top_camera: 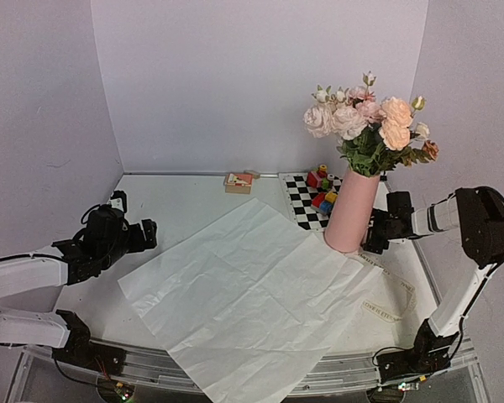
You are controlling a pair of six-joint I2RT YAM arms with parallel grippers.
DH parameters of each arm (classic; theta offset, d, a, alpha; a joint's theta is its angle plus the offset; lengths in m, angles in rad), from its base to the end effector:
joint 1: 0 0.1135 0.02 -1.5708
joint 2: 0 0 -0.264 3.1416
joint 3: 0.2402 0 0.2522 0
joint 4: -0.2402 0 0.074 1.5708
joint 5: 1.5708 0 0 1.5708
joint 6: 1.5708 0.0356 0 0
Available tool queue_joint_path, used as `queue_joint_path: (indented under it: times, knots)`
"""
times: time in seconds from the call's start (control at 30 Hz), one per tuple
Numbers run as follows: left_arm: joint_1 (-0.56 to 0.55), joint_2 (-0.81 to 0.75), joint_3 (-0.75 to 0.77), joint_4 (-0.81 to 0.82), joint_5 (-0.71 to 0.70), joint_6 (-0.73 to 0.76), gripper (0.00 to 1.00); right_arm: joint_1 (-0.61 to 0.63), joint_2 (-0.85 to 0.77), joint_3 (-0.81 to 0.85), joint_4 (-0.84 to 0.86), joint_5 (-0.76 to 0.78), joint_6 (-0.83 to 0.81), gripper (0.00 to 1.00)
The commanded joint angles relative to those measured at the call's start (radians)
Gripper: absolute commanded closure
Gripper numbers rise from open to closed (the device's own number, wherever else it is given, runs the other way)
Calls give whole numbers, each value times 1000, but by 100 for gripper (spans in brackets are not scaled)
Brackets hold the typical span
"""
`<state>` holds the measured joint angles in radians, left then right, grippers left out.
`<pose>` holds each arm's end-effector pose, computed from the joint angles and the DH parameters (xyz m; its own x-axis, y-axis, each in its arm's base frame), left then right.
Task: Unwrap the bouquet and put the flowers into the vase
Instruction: Reset both arms
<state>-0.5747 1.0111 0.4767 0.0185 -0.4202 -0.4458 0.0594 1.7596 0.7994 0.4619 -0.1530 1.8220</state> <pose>0.1874 -0.1041 0.2115 -0.4592 -0.1716 -0.8716 0.0005 0.9811 -0.1935 0.3541 0.0265 0.1543 -0.0677 0.9550 0.2889 0.5099 -0.2158 0.8327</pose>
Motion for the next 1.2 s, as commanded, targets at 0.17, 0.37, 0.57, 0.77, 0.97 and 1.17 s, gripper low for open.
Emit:
queue_joint_path:
  times: [0.17, 0.37, 0.57, 0.77, 0.97, 1.17]
  knots:
    - [4, -17, 25, 24, 2, -9, 0, 16, 22, -32, -157, 56, -19, 6]
    - [4, -46, 7, 23, -3, -10, 0, -72, -36, -52, -166, 93, -83, 2]
    - [4, -48, 0, 23, -4, -11, 0, -187, -148, -48, -188, 197, -296, 2]
    - [4, -37, 4, 26, 1, -7, 0, -220, -250, -29, -197, 373, -652, 2]
    - [4, -28, 9, 30, -2, 22, 0, -220, -377, -134, 12, 501, -1080, 2]
    - [4, 1, 33, 40, -12, 92, 0, -221, -481, -422, 593, 287, -1463, 2]
